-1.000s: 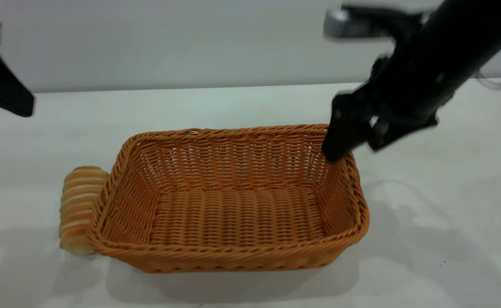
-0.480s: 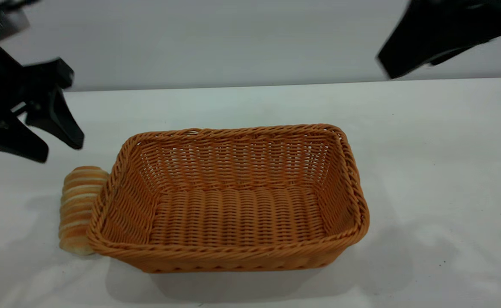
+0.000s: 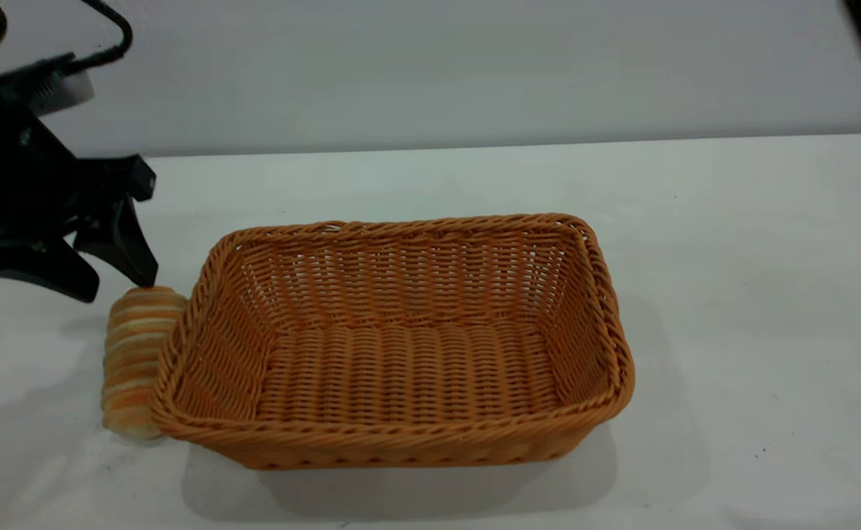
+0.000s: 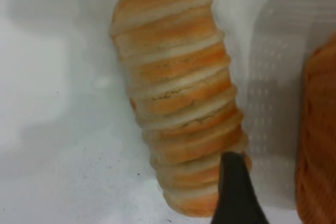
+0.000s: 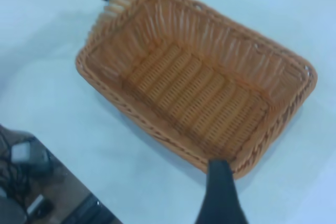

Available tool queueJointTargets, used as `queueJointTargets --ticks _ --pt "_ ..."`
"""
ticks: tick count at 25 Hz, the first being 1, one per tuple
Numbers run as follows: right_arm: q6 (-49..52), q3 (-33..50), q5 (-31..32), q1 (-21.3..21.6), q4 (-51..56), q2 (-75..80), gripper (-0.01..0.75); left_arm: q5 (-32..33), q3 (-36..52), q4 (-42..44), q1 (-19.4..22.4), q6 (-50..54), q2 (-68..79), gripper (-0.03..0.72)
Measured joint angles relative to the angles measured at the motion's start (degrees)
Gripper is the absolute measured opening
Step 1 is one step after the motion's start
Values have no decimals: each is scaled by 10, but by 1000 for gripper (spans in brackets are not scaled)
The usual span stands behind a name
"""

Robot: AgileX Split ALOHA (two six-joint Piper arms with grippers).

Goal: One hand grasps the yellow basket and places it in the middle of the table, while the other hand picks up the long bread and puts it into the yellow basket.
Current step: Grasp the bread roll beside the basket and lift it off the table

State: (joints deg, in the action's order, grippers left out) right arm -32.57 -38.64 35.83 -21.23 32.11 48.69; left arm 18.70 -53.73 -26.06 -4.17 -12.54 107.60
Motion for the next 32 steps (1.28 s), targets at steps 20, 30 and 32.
queueJointTargets --ticks 20,30,32 --pt "19 2 41 0 -12 -36 546 -66 -5 1 34 22 115 523" --pt "19 2 41 0 -12 -36 546 -79 -35 -21 10 22 149 375" --pt "20 2 41 0 -12 -36 546 -82 -38 -21 9 18 149 247"
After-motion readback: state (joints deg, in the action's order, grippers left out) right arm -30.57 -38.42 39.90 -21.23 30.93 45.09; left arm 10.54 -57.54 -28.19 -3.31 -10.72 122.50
